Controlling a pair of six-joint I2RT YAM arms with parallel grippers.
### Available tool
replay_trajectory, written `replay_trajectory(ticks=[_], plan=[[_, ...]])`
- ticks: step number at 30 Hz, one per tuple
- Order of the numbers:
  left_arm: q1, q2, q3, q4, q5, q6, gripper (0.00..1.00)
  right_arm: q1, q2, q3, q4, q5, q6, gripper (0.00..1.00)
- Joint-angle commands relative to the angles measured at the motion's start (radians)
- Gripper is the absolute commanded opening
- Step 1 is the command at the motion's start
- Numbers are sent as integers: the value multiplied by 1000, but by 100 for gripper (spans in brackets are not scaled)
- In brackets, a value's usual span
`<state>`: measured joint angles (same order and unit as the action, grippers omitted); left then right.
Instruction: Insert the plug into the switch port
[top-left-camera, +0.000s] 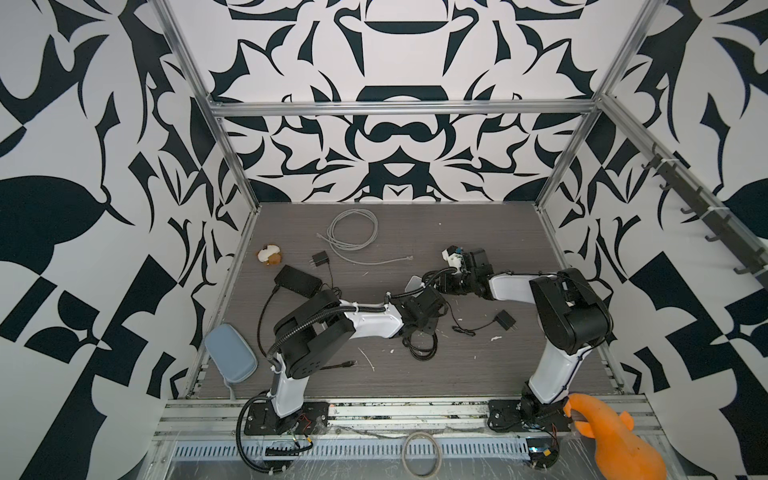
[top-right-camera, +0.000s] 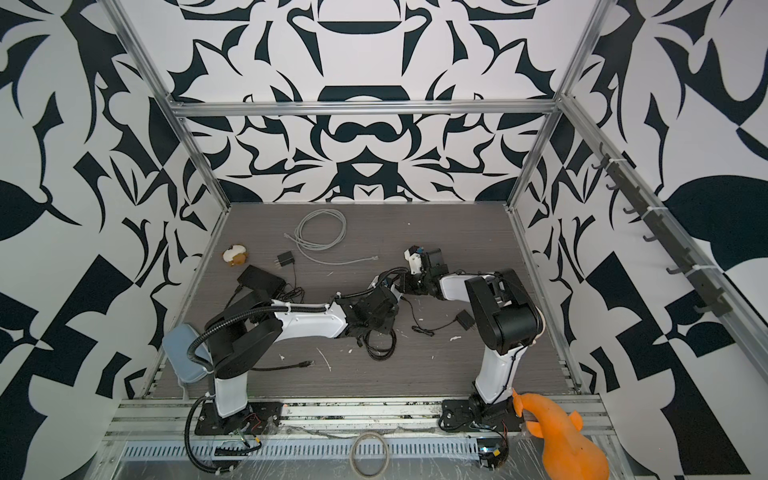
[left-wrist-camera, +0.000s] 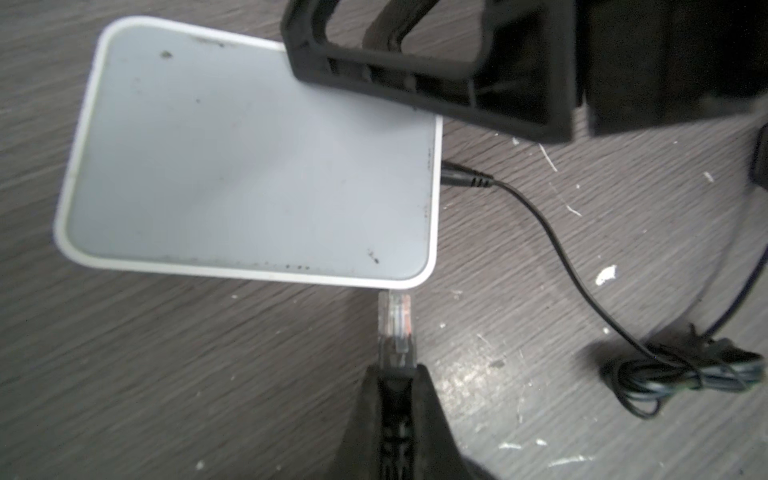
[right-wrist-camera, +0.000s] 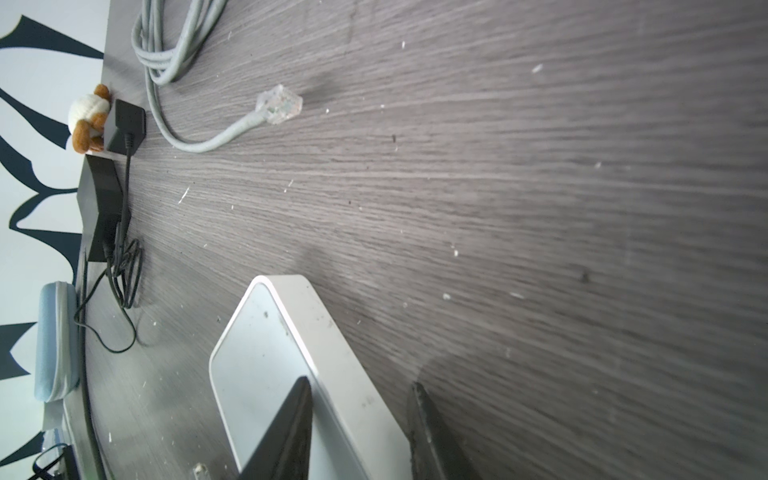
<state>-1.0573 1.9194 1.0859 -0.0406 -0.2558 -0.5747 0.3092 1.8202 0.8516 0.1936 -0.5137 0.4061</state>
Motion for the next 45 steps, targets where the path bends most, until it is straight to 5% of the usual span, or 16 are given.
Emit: replay_trajectory(ticks=[1,45], plan=[[10,14,-83,-151,18,-34,3,10,18,-17,-163,30,-22,37],[81,94,9,-303,128,-10,3,10,7,17,-232,8,-71,37]])
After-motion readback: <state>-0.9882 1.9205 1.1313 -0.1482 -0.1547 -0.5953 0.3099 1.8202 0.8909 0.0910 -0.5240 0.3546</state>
